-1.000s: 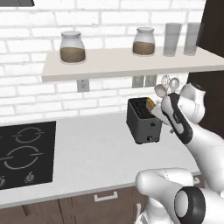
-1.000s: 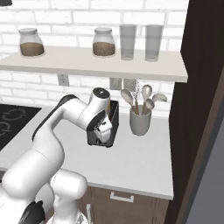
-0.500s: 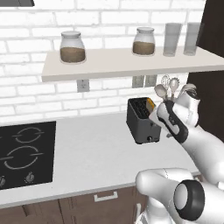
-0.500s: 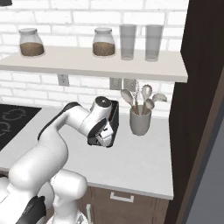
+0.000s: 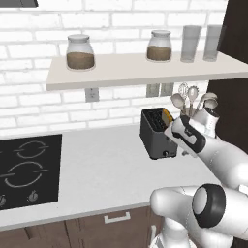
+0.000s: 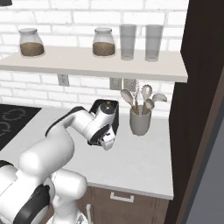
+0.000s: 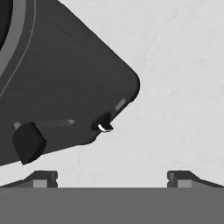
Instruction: Start the toaster. Once the lever pops up, take the bread to the plate on the dining counter.
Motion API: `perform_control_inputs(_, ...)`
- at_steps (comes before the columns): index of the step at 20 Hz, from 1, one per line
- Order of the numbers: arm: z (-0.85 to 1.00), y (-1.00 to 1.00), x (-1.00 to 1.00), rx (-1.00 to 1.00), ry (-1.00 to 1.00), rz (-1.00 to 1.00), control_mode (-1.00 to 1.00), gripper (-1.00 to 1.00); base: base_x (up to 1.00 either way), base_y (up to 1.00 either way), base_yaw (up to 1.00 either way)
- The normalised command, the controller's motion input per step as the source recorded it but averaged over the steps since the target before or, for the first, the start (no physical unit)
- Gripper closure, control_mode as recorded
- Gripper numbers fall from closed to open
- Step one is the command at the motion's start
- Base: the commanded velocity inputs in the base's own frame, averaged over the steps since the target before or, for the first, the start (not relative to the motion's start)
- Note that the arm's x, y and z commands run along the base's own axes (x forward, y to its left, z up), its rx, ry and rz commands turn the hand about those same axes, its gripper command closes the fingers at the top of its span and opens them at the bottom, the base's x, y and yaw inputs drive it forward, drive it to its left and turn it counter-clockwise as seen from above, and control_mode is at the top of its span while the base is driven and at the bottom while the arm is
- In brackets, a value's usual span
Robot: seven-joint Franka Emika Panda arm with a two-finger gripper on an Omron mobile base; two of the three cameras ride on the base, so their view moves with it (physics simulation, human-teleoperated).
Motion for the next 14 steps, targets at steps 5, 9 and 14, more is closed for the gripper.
perform_control_inputs(5,-0.32,0.00,0.27,0.04,0.00,-0.03,-1.00,-1.00,0.00,0.00,0.00)
perform_control_inputs(9,-0.38,0.00,0.21,0.02,0.00,-0.01,-1.00,-1.00,0.00,0.00,0.00)
perform_control_inputs(14,-0.39,-0.07,0.13,0.00,0.00,0.00,-1.00,-1.00,0.00,0.00,0.00)
